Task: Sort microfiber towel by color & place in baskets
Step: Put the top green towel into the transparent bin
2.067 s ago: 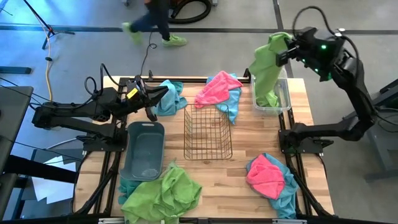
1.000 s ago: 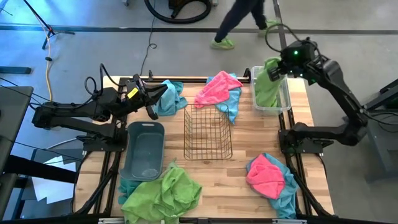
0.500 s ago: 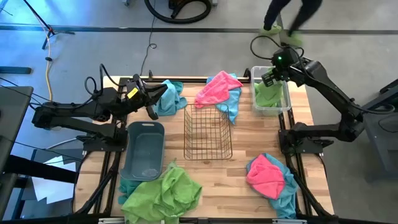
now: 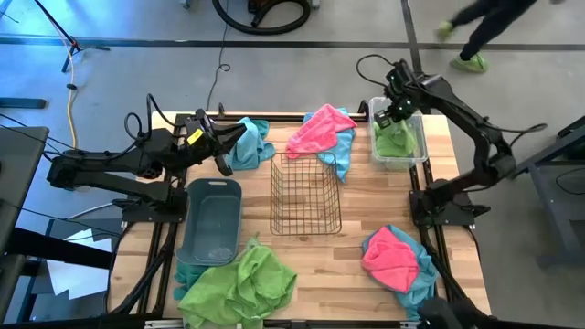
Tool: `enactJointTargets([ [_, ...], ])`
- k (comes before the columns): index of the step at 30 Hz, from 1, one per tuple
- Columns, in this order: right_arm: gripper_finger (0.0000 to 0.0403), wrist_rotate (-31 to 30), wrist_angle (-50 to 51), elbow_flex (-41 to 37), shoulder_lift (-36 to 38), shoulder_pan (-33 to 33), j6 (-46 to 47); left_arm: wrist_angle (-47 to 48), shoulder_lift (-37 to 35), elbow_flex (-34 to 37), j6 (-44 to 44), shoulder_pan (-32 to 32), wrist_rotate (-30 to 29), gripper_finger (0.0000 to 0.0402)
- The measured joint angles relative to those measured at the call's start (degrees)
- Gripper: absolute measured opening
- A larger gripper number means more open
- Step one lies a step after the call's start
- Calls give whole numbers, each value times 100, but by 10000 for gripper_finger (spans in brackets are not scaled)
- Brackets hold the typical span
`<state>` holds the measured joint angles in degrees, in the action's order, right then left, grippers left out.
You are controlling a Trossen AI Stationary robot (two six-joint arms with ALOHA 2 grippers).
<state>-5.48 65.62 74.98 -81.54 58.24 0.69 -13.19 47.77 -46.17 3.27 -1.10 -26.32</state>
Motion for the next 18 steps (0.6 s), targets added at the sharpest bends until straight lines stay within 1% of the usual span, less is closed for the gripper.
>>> enactJointTargets([
  [1, 0, 132, 66, 0, -79, 38, -184, -1, 0, 0, -1, 0, -1, 26],
  [4, 0, 257, 328, 0, -263, 90, -669, 0, 0, 0, -1, 0, 0, 26],
  [10, 0, 257, 770, -61, -537, 103, -1954, 0, -2, 0, -2, 0, -1, 26],
  [18, 0, 264, 716, -606, -796, 103, -2515, 0, -2, 0, -2, 0, -1, 26],
])
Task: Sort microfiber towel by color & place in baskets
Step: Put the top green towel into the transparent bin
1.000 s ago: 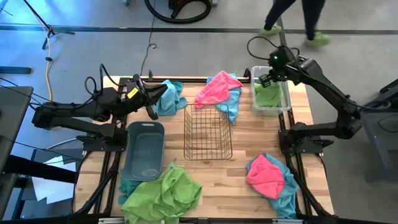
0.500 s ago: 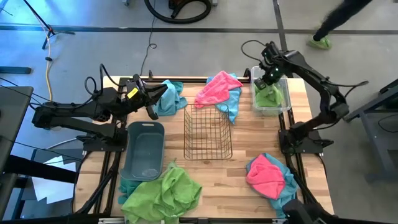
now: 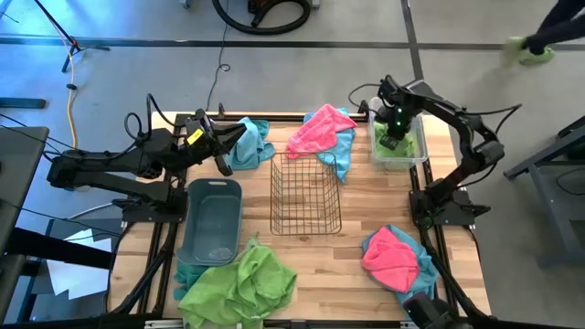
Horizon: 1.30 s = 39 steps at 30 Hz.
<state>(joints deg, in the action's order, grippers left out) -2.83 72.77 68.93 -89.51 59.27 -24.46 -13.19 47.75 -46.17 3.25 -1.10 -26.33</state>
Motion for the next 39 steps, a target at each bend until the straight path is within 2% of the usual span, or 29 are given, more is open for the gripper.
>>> enactJointTargets([
  [10, 0, -9, -589, -280, -93, 0, -112, 0, 0, 0, 1, 0, 0, 26],
  [17, 7, -170, -616, -280, -93, -6, -152, -1, 0, 0, 0, 0, 0, 26],
  [20, 38, -400, -601, -280, -93, -4, -152, 0, 0, 0, 0, 0, 0, 26],
  [24, 104, -603, -532, -279, -93, -12, -153, 0, 0, 0, 0, 0, 0, 26],
  [31, 209, -644, -480, -15, -88, -211, -19, 0, 0, 0, 0, 0, -2, 26],
  [35, 244, -620, -328, 257, -86, -277, 53, -1, 0, 0, 0, 0, -2, 26],
  [39, 258, -462, -87, 566, -86, -280, 255, 0, -1, 0, 0, 0, -2, 26],
])
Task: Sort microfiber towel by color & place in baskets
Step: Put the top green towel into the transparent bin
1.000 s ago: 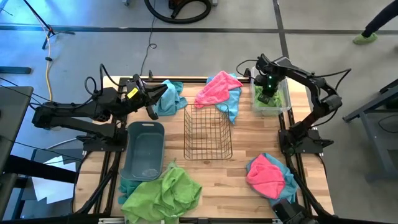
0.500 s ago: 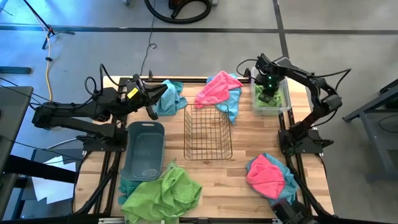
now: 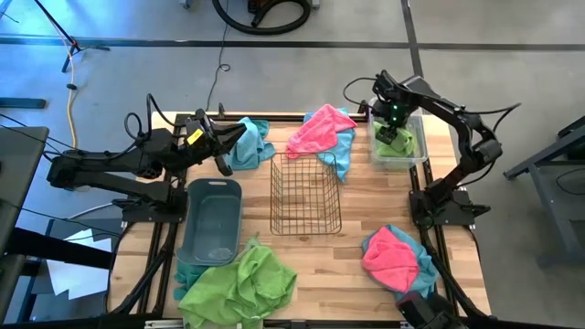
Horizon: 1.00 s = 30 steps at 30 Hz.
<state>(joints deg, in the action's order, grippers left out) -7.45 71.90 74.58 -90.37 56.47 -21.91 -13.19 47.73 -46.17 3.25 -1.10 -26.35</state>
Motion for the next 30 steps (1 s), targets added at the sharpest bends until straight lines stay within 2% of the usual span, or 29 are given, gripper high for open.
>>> enactJointTargets([
  [9, 259, 452, 337, 907, 2, 0, 164, 0, -1, 0, 0, 0, 0, 26],
  [14, 259, 753, 397, 1501, 2, 0, 548, 0, 0, 0, 0, 0, 0, 26],
  [17, 244, 839, 410, 1678, 3, 0, 816, 0, -1, 0, 2, 0, 0, 26],
  [21, 177, 830, 400, 1561, 4, 11, 1011, 2, 1, 0, 1, 0, 0, 26],
  [26, 25, 696, 223, 972, 10, 228, 1197, 2, 1, 0, 2, 0, 0, 26],
  [27, 15, 690, 149, 853, 25, 298, 1268, 2, 1, 0, 2, 1, 0, 26],
  [30, 19, 681, -65, 638, 163, 505, 1463, 2, -1, 0, 2, 0, -1, 26],
])
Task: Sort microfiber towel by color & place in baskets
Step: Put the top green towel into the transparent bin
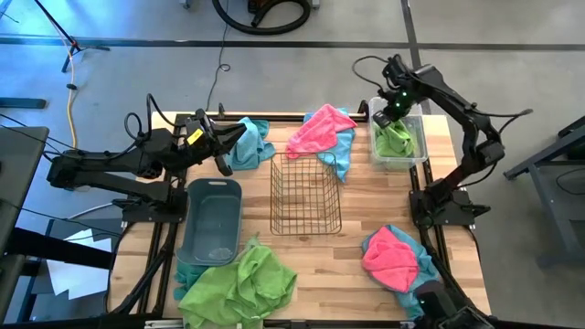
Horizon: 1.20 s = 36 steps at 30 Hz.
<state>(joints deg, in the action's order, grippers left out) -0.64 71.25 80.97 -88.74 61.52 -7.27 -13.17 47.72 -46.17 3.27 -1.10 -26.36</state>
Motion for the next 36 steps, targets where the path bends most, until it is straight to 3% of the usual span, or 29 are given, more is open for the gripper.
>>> enactJointTargets([
  [8, 1, -816, -225, -58, 215, 311, 489, 7, 1, 0, 0, 2, -293, 26],
  [21, 0, -828, -165, -59, 196, 257, 549, 7, 2, 0, 0, 0, -329, 26],
  [26, 0, -226, -333, -59, 194, 236, -38, 7, 2, 0, 0, 1, -329, 26],
  [36, 0, 278, -588, -519, 194, 76, 507, 7, 2, 0, 0, 2, -324, 26],
])
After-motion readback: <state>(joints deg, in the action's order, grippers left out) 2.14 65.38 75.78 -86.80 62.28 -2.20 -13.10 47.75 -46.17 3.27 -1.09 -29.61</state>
